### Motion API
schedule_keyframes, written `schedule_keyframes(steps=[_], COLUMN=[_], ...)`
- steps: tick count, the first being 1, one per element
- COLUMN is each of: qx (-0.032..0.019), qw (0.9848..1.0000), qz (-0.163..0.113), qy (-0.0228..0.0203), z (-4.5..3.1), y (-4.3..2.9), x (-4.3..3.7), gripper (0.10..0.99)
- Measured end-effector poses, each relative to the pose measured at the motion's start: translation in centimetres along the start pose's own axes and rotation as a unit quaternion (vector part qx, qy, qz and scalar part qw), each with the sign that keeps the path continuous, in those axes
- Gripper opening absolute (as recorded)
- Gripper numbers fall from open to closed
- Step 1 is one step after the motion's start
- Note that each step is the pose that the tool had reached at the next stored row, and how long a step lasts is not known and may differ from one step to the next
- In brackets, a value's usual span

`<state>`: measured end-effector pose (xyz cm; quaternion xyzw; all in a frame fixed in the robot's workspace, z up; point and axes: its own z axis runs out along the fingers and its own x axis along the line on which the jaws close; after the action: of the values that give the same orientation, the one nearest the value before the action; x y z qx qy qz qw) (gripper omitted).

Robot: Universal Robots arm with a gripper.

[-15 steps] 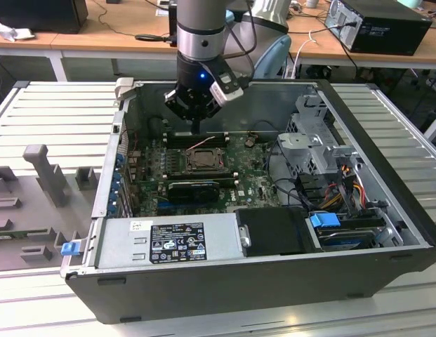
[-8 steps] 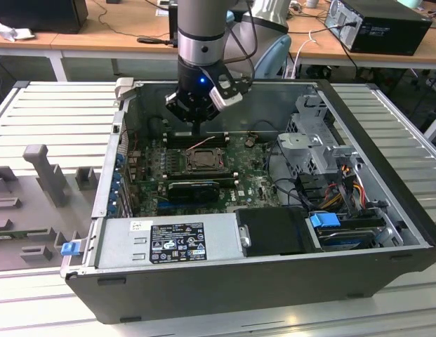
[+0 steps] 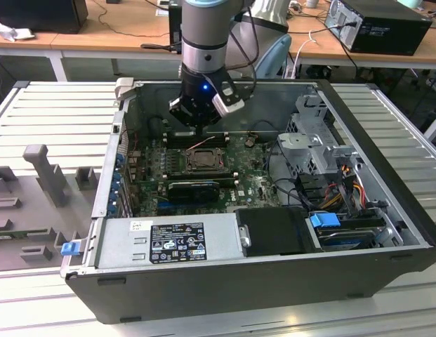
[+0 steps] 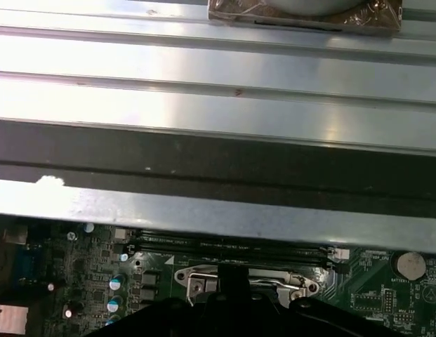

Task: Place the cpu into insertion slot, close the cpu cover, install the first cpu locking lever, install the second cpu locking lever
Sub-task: 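Install the first cpu locking lever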

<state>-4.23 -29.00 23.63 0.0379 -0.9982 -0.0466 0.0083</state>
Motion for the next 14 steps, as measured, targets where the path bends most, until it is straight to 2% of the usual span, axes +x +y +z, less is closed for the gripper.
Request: schedule_keyframes(steps=[1, 2, 3, 4, 8, 14], qx=[-0.0091, -0.0145, -0.0155, -0.015, -0.0147, -0.0148], qw=[1.0, 0.9999, 0.9999, 0.9998, 0.9998, 0.9998], qz=[0.0, 0.0, -0.001, -0.001, -0.001, -0.001], qy=[-0.0008, -0.0017, -0.007, -0.0092, -0.0099, -0.01], z=[0.01, 0.01, 0.11, 0.21, 0.85, 1.24], y=[0.01, 0.01, 0.0, -0.01, 0.01, -0.08], x=[-0.01, -0.01, -0.01, -0.03, -0.29, -1.43], gripper=[0.106, 0.106, 0.106, 0.106, 0.106, 0.106])
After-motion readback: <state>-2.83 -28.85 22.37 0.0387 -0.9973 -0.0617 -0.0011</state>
